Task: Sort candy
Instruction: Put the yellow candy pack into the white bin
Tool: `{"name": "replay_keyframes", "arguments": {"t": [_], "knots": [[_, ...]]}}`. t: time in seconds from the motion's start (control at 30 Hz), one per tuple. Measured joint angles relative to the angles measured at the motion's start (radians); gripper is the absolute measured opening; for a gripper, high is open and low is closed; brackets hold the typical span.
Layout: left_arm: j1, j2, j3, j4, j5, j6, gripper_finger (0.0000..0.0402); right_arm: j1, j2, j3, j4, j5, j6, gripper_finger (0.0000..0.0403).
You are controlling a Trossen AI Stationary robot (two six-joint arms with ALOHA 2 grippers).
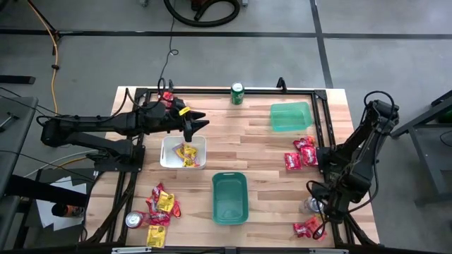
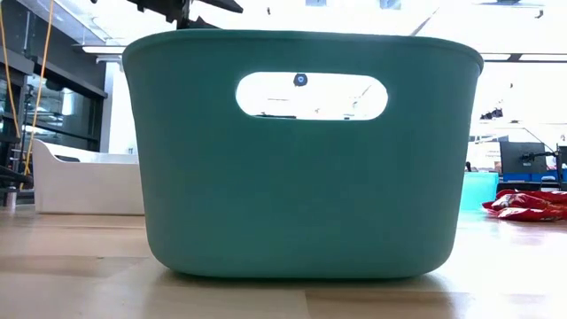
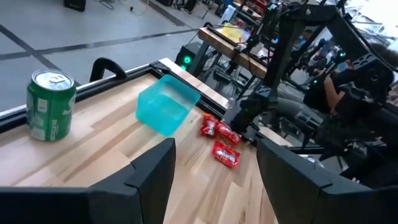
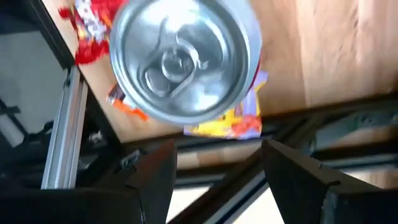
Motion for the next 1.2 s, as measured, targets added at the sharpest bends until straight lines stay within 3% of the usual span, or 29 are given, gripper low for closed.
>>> {"name": "replay_keyframes", "arguments": {"t": [0.43, 0.93, 1.03, 1.2], "knots": [[0.0, 0.0, 0.0, -0.011, 0.0, 0.098, 0.0213, -0.008, 0.0, 0.0, 0.056, 0.104, -0.037, 0.0228], [0.0, 0.0, 0.0, -0.031, 0.0, 0.155, 0.0213, -0.109, 0.0, -0.001, 0.094, 0.146, -0.138, 0.0228], [0.0, 0.0, 0.0, -0.038, 0.0, 0.155, 0.0213, -0.122, 0.001, 0.004, 0.09, 0.101, -0.179, 0.0228], [0.0, 0.0, 0.0, -0.038, 0.0, 0.155, 0.0213, -0.114, 0.0, 0.018, 0.029, -0.066, -0.2, 0.0228]]}}
